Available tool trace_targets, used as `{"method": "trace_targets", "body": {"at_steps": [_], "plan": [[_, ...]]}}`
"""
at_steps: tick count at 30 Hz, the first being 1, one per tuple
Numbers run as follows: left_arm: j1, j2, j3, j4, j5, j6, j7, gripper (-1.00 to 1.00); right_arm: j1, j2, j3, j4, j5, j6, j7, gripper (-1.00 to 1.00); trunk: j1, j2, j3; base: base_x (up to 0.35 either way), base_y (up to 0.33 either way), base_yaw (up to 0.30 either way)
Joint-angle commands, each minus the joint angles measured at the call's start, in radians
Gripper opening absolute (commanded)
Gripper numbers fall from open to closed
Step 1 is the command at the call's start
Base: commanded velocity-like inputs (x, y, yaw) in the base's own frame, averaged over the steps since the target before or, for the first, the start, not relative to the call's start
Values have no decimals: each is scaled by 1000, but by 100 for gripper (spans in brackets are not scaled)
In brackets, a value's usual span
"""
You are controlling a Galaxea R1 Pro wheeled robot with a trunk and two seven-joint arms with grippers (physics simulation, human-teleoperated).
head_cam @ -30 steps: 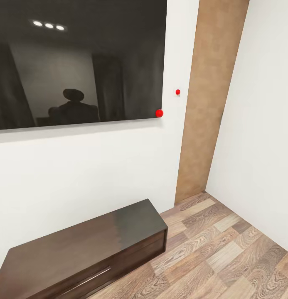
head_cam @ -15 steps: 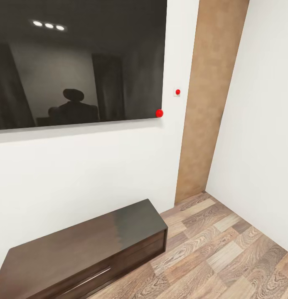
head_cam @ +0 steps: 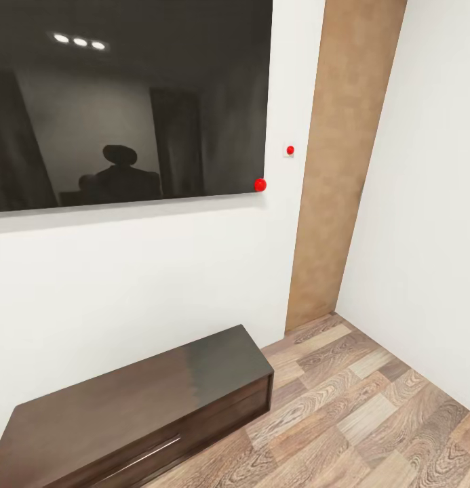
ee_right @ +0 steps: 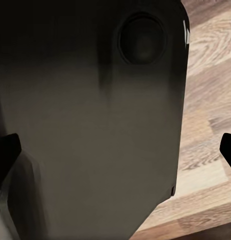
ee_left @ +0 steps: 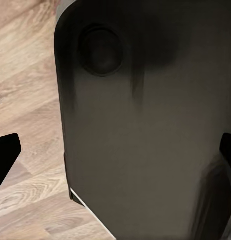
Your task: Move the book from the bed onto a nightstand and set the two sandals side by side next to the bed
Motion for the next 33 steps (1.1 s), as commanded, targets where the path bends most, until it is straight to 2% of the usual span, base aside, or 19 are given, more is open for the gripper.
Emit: {"method": "trace_targets", "body": {"at_steps": [1,13,23,33], "plan": [[0,1,0,-2,1,6,-3,100,0,0,-2,0,-1,-1,0,100,0,0,-1,0,0,0],[0,11,3,-3,1,-2,-3,100,0,1,3,0,1,3,10,100,0,0,-1,0,4,0],[0,12,4,-4,2,-9,-3,100,0,1,2,0,-1,-7,8,100,0,0,-1,0,137,0],[0,11,3,-4,2,-11,-3,100,0,-1,-3,0,-4,-7,11,100,0,0,-1,0,30,-51]]}}
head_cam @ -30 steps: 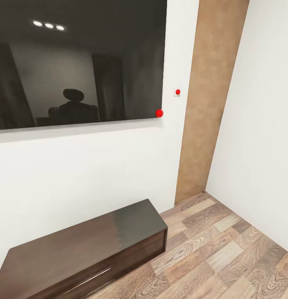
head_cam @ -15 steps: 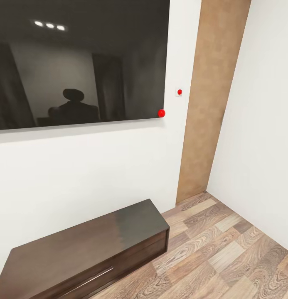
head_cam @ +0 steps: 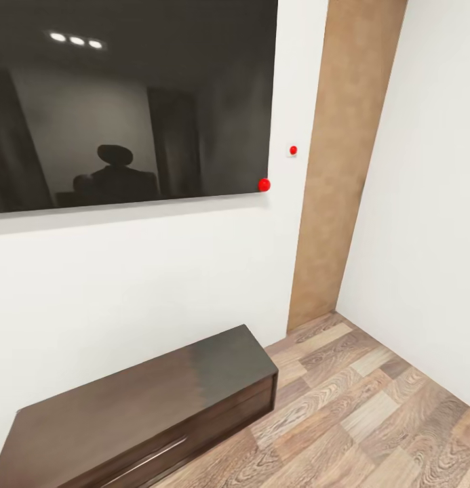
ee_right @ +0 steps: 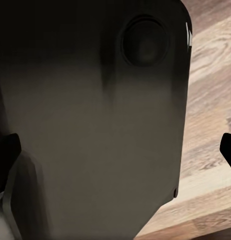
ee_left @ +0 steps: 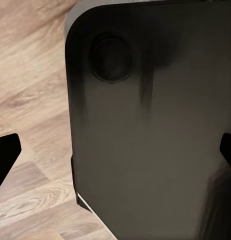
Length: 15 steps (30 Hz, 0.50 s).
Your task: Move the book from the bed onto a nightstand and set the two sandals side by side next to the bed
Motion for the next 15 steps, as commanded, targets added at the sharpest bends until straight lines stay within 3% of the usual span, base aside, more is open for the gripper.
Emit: {"method": "trace_targets", "body": {"at_steps": [1,15], "plan": [[0,0,0,-3,1,6,-3,100,0,0,-2,0,-1,-1,1,100,0,0,-1,0,6,-200],[0,0,0,-3,1,6,-3,100,0,0,-5,0,-1,-1,1,100,0,0,-1,0,2,-259]]}}
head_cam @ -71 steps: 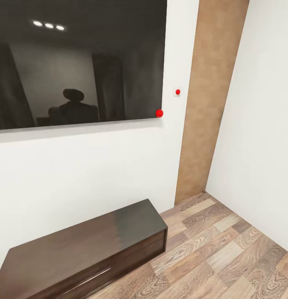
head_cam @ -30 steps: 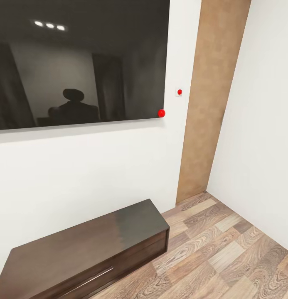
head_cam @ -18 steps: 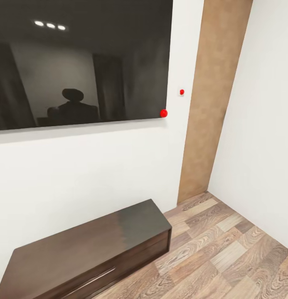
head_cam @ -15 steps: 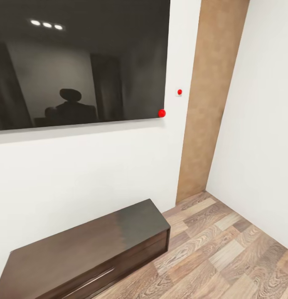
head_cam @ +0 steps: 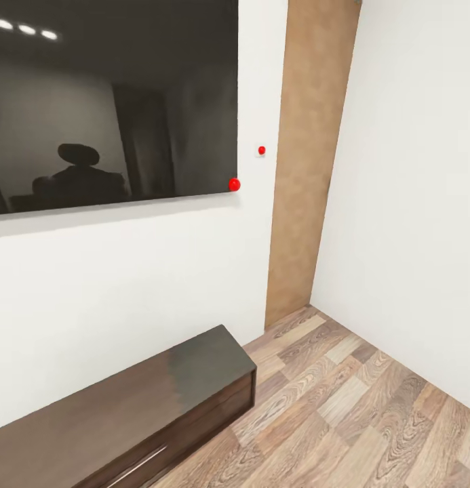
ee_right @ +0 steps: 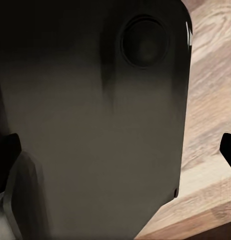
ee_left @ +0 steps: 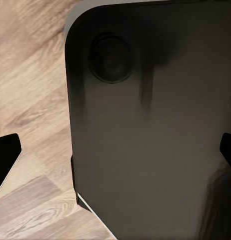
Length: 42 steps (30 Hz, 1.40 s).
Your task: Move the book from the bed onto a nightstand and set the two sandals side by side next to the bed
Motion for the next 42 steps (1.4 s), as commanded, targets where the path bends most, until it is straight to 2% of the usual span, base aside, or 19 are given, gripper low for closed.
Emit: {"method": "trace_targets", "body": {"at_steps": [1,42], "plan": [[0,0,0,-3,1,6,-3,100,0,0,-2,0,-1,-1,1,100,0,0,-1,0,0,-279],[0,-3,1,-3,1,6,-3,100,0,-1,-1,0,0,0,1,100,0,0,-1,0,0,-282]]}}
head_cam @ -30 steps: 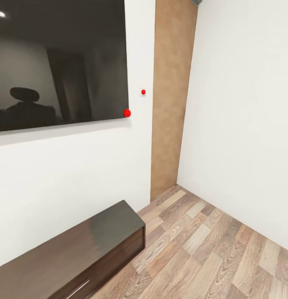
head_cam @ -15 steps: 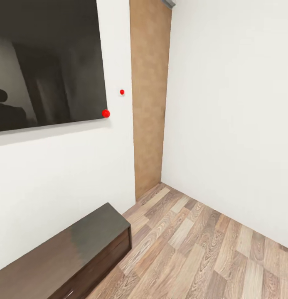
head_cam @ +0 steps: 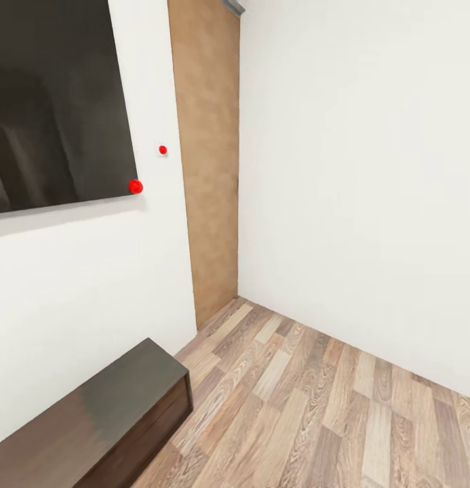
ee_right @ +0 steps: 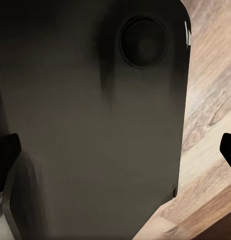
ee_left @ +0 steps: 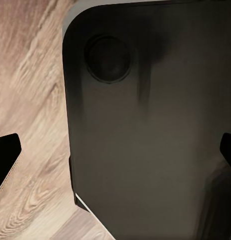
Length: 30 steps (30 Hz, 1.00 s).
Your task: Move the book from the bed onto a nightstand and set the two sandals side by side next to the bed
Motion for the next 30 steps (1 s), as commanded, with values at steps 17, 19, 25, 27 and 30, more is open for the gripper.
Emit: {"method": "trace_targets", "body": {"at_steps": [17,19,25,27,30], "plan": [[0,1,0,-3,1,6,-3,100,0,-4,-2,0,-1,-4,1,100,0,0,-1,0,0,-282],[0,2,0,-3,1,6,-3,100,0,-4,-2,0,0,-4,1,100,0,0,-1,0,0,-282],[0,3,0,-3,0,6,-3,100,0,-4,-2,0,-1,-4,1,100,0,0,-1,0,0,-282],[0,3,1,-3,1,6,-3,100,0,-4,-2,0,-1,-4,1,100,0,0,-1,0,0,-282],[0,4,1,-3,0,6,-3,100,0,-5,-2,0,-1,-4,1,100,0,0,-1,0,0,-282]]}}
